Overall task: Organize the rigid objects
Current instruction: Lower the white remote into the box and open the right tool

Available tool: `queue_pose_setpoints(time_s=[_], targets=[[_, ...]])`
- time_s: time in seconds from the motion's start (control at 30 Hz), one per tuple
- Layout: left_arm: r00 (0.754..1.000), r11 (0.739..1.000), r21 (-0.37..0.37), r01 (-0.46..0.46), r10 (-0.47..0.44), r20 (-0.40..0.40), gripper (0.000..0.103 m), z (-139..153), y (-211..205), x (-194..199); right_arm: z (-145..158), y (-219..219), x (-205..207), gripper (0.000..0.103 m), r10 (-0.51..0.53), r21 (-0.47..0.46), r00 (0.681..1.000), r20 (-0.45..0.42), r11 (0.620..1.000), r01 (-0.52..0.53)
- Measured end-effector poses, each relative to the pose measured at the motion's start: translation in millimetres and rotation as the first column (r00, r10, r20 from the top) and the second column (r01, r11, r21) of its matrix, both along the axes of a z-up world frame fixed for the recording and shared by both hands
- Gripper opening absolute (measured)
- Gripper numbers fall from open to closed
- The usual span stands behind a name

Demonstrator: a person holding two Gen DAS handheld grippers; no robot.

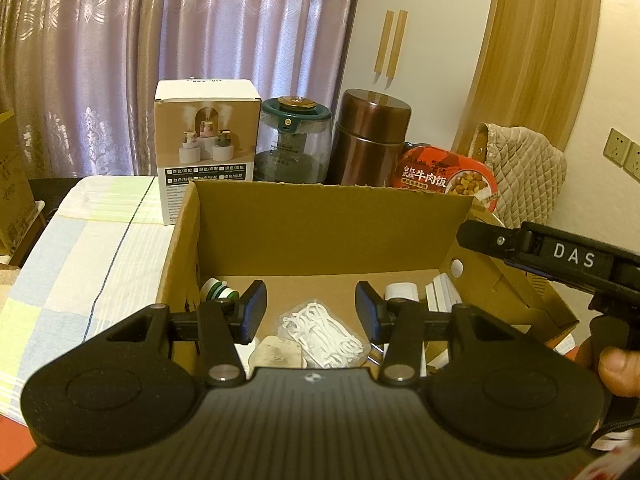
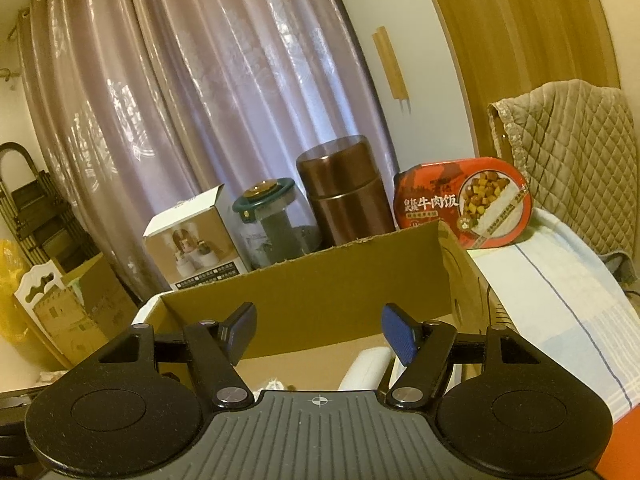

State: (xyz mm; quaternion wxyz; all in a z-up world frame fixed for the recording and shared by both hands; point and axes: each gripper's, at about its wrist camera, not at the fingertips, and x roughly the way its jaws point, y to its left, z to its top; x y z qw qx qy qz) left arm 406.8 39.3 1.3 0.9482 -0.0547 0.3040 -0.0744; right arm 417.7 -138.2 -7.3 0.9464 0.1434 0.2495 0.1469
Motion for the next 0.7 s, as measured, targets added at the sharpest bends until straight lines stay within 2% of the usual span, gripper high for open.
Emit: queue_pose_setpoints(time_s=[0.47, 0.63, 0.7], targets=[[1.000, 1.000, 0.002, -0.008, 0.008, 0.003, 0.049, 1.9, 2.1, -0.1, -1.3, 0.8, -0.8, 0.066, 0.002, -0.011, 1.000, -0.003, 1.000, -0.002], [1.000, 1.000, -0.011, -0.008, 0.008, 0.008, 0.059, 4.4, 3.6, -2.4, -0.5, 0.1, -1.9, 0.067, -0.005, -0.022, 1.000, 0.000, 1.000, 0.005], [1.000, 1.000, -0.012, -0.012, 0.012, 0.014, 0.072, 5.8, 4.5, -3.8, 0.1, 0.2, -3.8, 0.074, -0.011, -0.035, 1.000, 0.002, 0.999, 0.011]])
